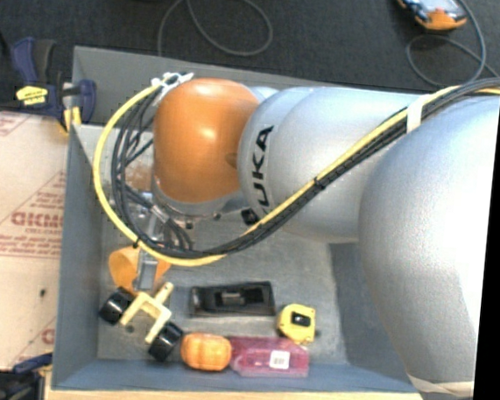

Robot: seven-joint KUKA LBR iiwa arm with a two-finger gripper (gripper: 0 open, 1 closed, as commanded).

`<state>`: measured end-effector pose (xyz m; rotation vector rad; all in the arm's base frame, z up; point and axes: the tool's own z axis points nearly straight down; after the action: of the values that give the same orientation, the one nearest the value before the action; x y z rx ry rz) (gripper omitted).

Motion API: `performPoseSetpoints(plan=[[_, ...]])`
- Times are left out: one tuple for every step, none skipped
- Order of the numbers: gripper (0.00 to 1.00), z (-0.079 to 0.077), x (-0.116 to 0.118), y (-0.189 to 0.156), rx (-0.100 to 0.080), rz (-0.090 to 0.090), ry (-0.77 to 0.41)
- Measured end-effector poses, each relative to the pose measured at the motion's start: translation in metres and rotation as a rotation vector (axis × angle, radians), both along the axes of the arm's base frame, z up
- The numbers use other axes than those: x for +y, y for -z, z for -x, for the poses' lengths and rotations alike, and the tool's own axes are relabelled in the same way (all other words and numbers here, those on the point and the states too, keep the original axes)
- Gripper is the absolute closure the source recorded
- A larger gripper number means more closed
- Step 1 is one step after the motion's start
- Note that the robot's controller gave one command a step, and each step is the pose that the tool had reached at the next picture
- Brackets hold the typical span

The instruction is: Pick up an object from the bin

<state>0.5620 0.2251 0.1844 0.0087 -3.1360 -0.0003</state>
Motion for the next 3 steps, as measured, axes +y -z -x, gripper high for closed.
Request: performPoseSetpoints(plan=[[0.00, -0.002, -0.001, -0.005, -0.008, -0.002, 0.004], [0.00, -0.006, -0.008, 0.022, -0.012, -0.004, 0.082], [1.00, -0.013, -0.040, 0.114, -0.010, -0.004, 0.175]])
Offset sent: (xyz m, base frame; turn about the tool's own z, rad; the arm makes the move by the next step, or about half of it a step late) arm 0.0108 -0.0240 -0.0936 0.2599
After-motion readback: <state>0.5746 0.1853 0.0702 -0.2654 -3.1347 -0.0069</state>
